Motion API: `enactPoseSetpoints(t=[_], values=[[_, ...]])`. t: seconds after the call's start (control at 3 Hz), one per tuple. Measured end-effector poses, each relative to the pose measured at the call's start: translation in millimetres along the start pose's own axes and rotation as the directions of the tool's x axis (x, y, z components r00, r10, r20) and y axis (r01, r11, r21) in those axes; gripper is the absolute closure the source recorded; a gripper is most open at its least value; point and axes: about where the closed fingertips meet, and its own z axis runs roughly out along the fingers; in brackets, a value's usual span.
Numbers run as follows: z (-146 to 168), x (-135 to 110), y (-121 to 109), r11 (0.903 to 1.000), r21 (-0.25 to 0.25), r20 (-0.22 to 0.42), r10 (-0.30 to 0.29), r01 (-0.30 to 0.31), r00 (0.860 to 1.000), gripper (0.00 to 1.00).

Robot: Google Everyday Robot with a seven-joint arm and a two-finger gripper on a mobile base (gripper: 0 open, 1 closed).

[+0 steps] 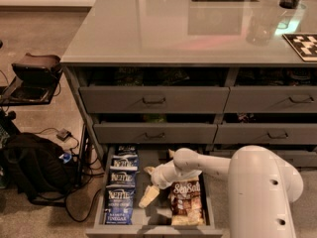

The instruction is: Pick blue chip bag from bottom drawer and place on counter

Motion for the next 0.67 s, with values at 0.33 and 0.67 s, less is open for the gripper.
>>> enactPoseSetpoints(t=[0.33,0.67], values=[[6.1,-15.3,0.5,0.9975,0.026,0.016,-0.066,0.066,0.998,0.0],[6.2,-15.4,0.5,0.9975,0.026,0.016,-0.067,0.066,0.998,0.0]])
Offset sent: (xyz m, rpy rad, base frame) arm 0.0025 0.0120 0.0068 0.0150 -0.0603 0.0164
